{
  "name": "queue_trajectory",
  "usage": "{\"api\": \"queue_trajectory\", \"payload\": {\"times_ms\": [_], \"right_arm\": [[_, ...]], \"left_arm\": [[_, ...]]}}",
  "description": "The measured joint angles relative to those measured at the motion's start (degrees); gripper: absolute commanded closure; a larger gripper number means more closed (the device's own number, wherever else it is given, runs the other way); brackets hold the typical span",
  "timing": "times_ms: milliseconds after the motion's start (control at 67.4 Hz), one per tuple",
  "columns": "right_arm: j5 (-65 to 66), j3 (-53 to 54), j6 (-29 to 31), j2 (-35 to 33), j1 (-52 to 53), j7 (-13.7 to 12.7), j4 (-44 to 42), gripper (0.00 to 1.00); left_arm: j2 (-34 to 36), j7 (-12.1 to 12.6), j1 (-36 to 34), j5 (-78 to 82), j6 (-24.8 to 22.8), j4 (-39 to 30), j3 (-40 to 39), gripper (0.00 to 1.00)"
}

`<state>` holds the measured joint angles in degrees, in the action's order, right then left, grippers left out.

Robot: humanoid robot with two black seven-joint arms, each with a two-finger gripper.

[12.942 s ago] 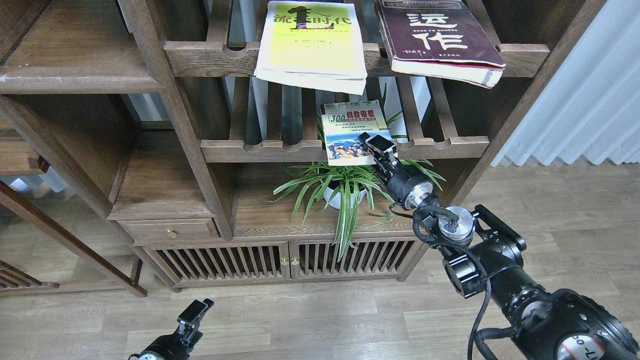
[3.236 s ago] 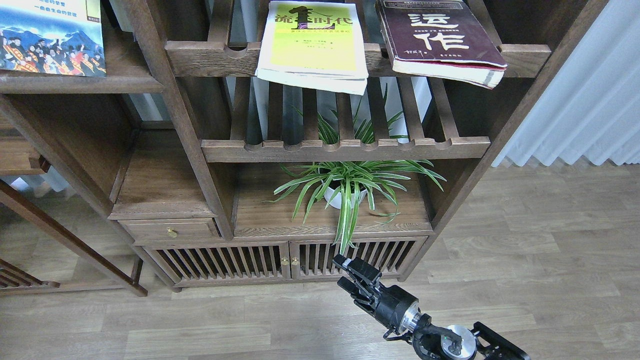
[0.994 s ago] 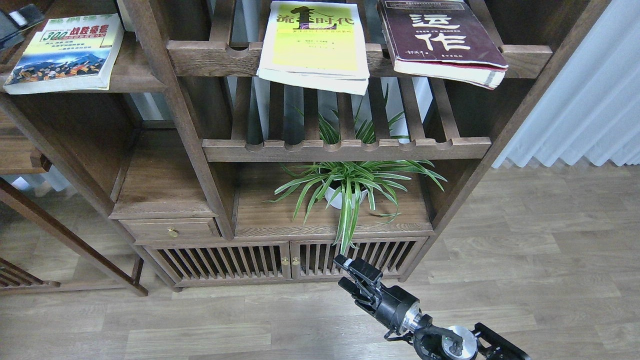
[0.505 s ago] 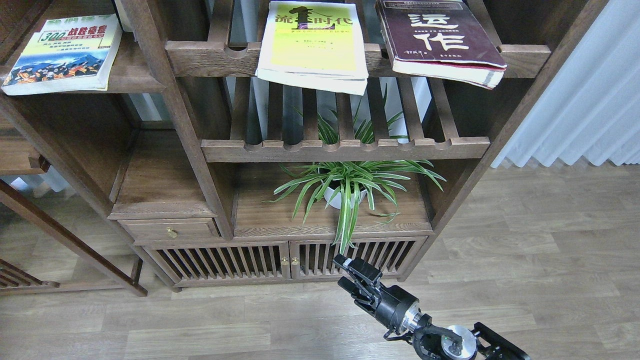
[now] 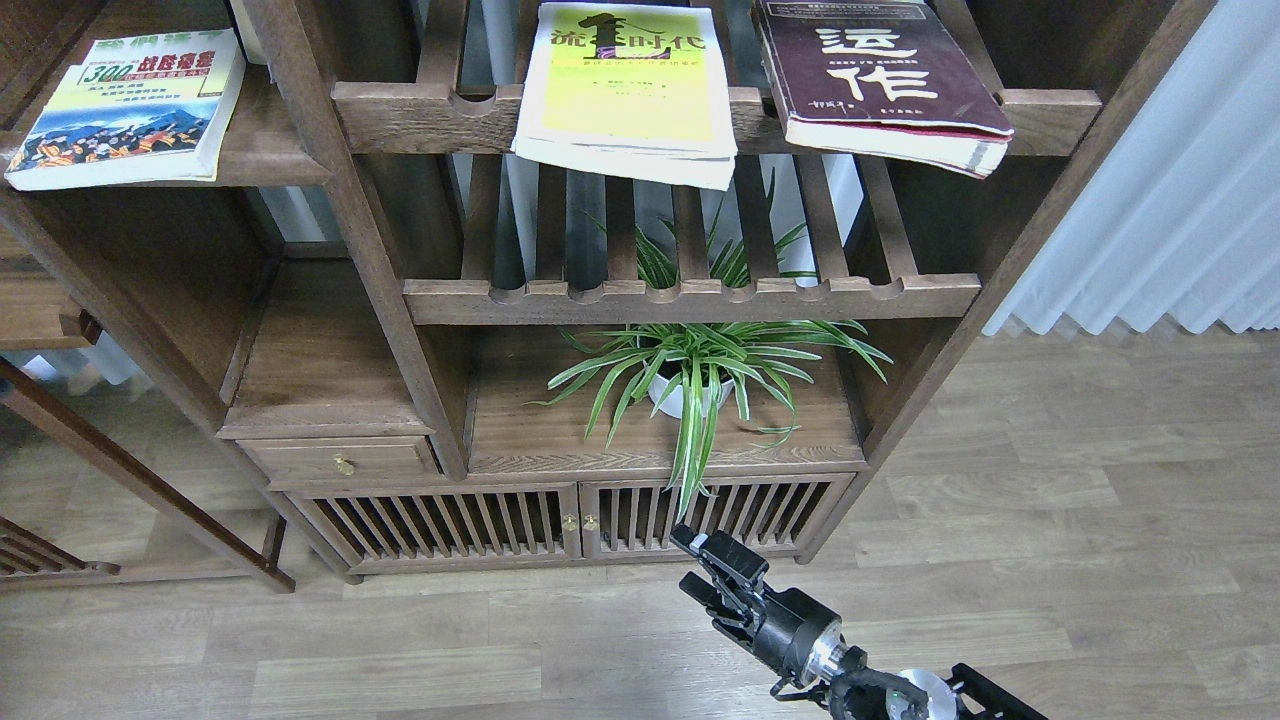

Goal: Organize books on shelf
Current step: 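Reach the right gripper up to the maroon book on the top shelf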

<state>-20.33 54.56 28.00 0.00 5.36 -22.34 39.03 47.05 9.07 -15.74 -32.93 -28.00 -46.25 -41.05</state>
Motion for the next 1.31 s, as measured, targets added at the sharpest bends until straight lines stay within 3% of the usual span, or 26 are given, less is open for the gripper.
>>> {"api": "queue_trajectory", "payload": {"times_ms": [15,267,490,876,1306], "right_arm": [[-0.04,0.72,0.00,0.00,0.26,0.01,1.21,0.07],[0.02,3.32,0.00,0.01,0.83,-0.06,11.20,0.08],[0.38,7.88,0.00,-0.36,1.03,0.23,19.46,0.08],[0.29,16.15,-2.94,-6.56,3.28,0.34,28.90,0.10],[-0.10,23.36,-8.83,-10.07,9.32,0.36,30.80,0.10]], "left_arm": [[-3.34,0.01,0.78,0.06,0.00,1.21,-0.04,0.02],[-17.92,0.30,4.47,0.37,0.00,7.17,0.11,0.02],[-25.30,0.55,5.85,0.92,0.00,11.39,0.43,0.02],[-27.00,0.69,5.82,0.94,0.00,12.24,1.12,0.02],[-27.10,0.58,5.62,0.94,0.00,12.27,1.15,0.02]]}}
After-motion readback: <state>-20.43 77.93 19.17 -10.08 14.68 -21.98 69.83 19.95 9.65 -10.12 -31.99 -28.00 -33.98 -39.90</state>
